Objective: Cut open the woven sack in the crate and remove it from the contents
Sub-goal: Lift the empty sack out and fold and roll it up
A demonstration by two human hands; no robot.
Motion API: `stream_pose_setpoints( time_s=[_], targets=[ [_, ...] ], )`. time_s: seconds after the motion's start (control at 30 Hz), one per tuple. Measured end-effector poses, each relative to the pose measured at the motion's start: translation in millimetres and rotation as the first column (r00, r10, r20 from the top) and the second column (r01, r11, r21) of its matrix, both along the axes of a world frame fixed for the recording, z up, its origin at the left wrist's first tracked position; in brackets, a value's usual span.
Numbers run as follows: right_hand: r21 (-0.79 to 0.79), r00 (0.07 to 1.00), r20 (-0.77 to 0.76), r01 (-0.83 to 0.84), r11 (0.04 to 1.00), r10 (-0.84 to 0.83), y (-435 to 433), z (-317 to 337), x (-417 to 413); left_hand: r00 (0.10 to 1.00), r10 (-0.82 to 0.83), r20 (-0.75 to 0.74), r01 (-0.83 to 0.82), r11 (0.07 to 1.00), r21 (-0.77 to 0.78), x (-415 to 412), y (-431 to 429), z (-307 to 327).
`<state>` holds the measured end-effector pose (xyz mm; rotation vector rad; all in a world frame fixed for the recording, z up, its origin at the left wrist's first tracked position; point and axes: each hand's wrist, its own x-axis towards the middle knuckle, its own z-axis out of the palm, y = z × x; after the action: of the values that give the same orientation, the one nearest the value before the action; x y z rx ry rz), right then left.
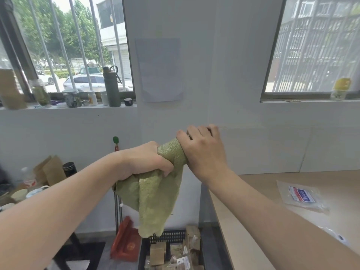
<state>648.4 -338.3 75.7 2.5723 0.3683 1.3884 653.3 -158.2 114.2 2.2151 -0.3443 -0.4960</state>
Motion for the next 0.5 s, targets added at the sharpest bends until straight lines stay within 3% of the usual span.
stream_pose_setpoints(
  time_s=[0.13, 0.2, 0.3, 0.4, 0.43, 0.5],
  targets=[
    [0.04, 0.999, -0.046, 0.024, 0.999, -0.022, 0.8, -7.6, 1.1, 0.993, -0.062, 0.098, 0.046, 0.986, 0.16, 1.7, -1.0, -4.1],
    [0.069, 0.986, -0.158, 0.062, 0.996, -0.05, 3.9, -8.1, -1.9, 0.953, -0.14, 0.267, 0.057, 0.953, 0.297, 0.9, -1.8, -6.7],
    [0.131, 0.918, -0.391, 0.125, 0.983, -0.065, 4.1, -8.4, -2.2, 0.777, -0.275, 0.567, -0.078, 0.851, 0.519, -5.1, -3.9, -15.2],
    [0.245, 0.858, -0.514, 0.144, 0.959, 0.003, 6.2, 0.2, -5.6, 0.564, -0.351, 0.747, -0.295, 0.76, 0.58, -6.9, -7.1, -28.1],
    [0.274, 0.83, -0.557, 0.162, 0.948, 0.02, 8.2, 3.5, -7.1, 0.516, -0.361, 0.777, -0.359, 0.732, 0.579, -6.5, -8.4, -32.0],
    [0.309, 0.764, -0.644, 0.208, 0.928, 0.043, 11.5, 8.6, -10.5, 0.505, -0.339, 0.794, -0.42, 0.707, 0.569, -7.3, -10.1, -36.1]
  ],
)
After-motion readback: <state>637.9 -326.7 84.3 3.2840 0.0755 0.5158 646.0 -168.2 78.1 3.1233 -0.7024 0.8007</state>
